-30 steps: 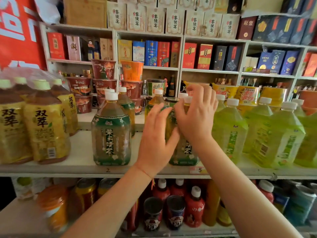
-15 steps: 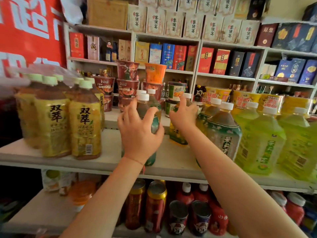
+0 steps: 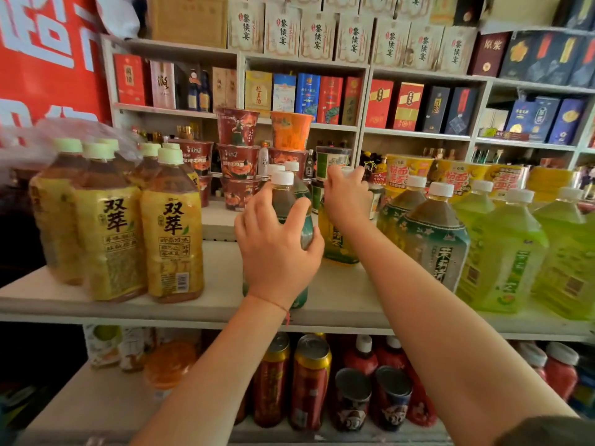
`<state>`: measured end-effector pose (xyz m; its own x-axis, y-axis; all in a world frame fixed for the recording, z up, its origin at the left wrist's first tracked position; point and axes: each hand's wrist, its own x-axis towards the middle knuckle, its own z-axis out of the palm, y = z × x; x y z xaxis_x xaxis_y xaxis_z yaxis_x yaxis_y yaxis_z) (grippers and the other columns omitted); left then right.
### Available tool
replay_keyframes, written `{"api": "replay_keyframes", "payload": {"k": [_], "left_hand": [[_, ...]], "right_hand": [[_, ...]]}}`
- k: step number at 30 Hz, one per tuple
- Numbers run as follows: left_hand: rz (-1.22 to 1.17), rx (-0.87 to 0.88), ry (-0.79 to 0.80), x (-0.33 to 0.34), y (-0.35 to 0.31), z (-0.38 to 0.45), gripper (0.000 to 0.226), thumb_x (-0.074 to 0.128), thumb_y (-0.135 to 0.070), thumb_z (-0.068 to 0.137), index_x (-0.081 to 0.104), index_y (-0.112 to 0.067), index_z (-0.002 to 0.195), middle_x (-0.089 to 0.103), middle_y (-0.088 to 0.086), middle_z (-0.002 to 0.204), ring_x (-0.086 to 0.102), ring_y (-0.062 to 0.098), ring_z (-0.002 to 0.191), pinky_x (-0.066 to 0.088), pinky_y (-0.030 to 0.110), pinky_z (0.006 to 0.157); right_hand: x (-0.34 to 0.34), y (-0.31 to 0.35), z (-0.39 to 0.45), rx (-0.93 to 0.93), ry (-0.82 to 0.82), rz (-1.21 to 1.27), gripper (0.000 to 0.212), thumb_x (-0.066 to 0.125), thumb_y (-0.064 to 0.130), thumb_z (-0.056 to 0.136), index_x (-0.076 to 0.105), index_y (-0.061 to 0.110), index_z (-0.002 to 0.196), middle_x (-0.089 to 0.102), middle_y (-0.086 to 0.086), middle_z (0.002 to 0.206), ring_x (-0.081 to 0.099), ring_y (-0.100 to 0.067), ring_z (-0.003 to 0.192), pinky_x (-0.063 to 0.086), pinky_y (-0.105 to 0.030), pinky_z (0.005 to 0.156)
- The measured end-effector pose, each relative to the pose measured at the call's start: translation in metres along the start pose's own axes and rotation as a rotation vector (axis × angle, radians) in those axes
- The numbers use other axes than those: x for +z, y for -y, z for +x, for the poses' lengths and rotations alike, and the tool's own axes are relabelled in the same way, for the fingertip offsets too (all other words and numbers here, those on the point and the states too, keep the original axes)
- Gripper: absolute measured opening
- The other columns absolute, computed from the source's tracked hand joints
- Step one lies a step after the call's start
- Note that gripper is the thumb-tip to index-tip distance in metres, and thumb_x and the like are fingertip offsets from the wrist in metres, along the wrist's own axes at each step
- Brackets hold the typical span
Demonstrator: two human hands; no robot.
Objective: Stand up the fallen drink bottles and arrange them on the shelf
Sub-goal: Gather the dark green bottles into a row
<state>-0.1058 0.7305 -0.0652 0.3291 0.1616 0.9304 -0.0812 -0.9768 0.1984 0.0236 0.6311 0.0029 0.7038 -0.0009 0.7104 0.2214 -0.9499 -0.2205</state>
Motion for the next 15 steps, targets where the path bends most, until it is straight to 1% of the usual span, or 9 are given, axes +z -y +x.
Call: {"api": "replay_keyframes", "payload": {"k": [1, 3, 5, 6, 8, 10, 12, 15], "left_hand": [[-0.005, 0.002, -0.002, 0.0, 0.0, 0.0, 0.04, 0.059, -0.042, 0.089, 0.064, -0.024, 0.124, 0.051, 0.021, 0.14, 0.046, 0.039, 0.132, 0.039, 0.054, 0.105], [-0.009, 0.008, 0.004, 0.0, 0.0, 0.0, 0.04, 0.058, -0.043, 0.089, 0.064, -0.024, 0.124, 0.051, 0.021, 0.14, 0.046, 0.039, 0.132, 0.04, 0.054, 0.105], [-0.008, 0.009, 0.013, 0.0, 0.0, -0.001, 0.041, 0.057, -0.043, 0.089, 0.064, -0.024, 0.125, 0.05, 0.021, 0.14, 0.046, 0.039, 0.132, 0.04, 0.055, 0.105], [-0.007, 0.006, 0.014, 0.001, 0.0, -0.001, 0.041, 0.057, -0.043, 0.089, 0.064, -0.024, 0.125, 0.05, 0.021, 0.14, 0.045, 0.039, 0.132, 0.04, 0.055, 0.106], [-0.006, 0.004, 0.018, 0.001, 0.0, -0.002, 0.041, 0.057, -0.043, 0.089, 0.064, -0.025, 0.125, 0.05, 0.021, 0.14, 0.045, 0.038, 0.133, 0.039, 0.054, 0.106], [-0.003, 0.002, 0.021, 0.001, -0.001, -0.001, 0.041, 0.057, -0.043, 0.089, 0.063, -0.025, 0.125, 0.05, 0.021, 0.14, 0.045, 0.038, 0.133, 0.039, 0.054, 0.105], [0.002, -0.001, 0.023, 0.0, -0.001, 0.0, 0.041, 0.057, -0.044, 0.089, 0.063, -0.025, 0.125, 0.05, 0.021, 0.139, 0.045, 0.038, 0.131, 0.039, 0.054, 0.104], [0.002, 0.008, 0.031, -0.002, -0.002, 0.0, 0.042, 0.053, -0.045, 0.092, 0.061, -0.024, 0.127, 0.05, 0.021, 0.14, 0.045, 0.039, 0.132, 0.04, 0.054, 0.103]], "right_hand": [[0.001, 0.0, -0.001, -0.018, -0.022, 0.014, 0.018, 0.042, 0.019, 0.103, 0.049, 0.02, 0.12, 0.048, -0.02, 0.125, 0.058, -0.038, 0.097, 0.051, -0.049, 0.084], [0.0, -0.002, -0.001, -0.006, -0.048, 0.067, 0.034, 0.044, 0.008, 0.1, 0.046, 0.024, 0.129, 0.053, -0.018, 0.118, 0.059, -0.034, 0.09, 0.055, -0.048, 0.081], [-0.005, -0.007, -0.001, 0.021, -0.043, 0.163, 0.048, 0.045, 0.006, 0.1, 0.039, 0.031, 0.141, 0.055, -0.017, 0.117, 0.061, -0.031, 0.084, 0.059, -0.047, 0.073], [-0.008, -0.009, -0.001, 0.027, -0.036, 0.205, 0.051, 0.045, 0.007, 0.101, 0.035, 0.033, 0.144, 0.056, -0.016, 0.118, 0.062, -0.03, 0.082, 0.06, -0.046, 0.07], [-0.013, -0.011, -0.006, 0.03, -0.029, 0.253, 0.049, 0.045, 0.011, 0.104, 0.033, 0.033, 0.146, 0.057, -0.015, 0.121, 0.064, -0.029, 0.084, 0.061, -0.043, 0.067], [-0.018, -0.013, -0.01, 0.027, -0.042, 0.297, 0.045, 0.044, 0.015, 0.105, 0.033, 0.031, 0.146, 0.058, -0.012, 0.121, 0.064, -0.026, 0.085, 0.058, -0.038, 0.064], [-0.024, -0.012, -0.014, 0.022, -0.017, 0.402, 0.04, 0.041, 0.02, 0.107, 0.034, 0.027, 0.146, 0.061, -0.009, 0.115, 0.062, -0.022, 0.082, 0.052, -0.033, 0.06], [-0.033, -0.003, -0.019, 0.003, 0.108, 0.586, 0.039, 0.039, 0.029, 0.107, 0.034, 0.023, 0.145, 0.065, -0.001, 0.1, 0.061, -0.014, 0.078, 0.048, -0.032, 0.063]]}}
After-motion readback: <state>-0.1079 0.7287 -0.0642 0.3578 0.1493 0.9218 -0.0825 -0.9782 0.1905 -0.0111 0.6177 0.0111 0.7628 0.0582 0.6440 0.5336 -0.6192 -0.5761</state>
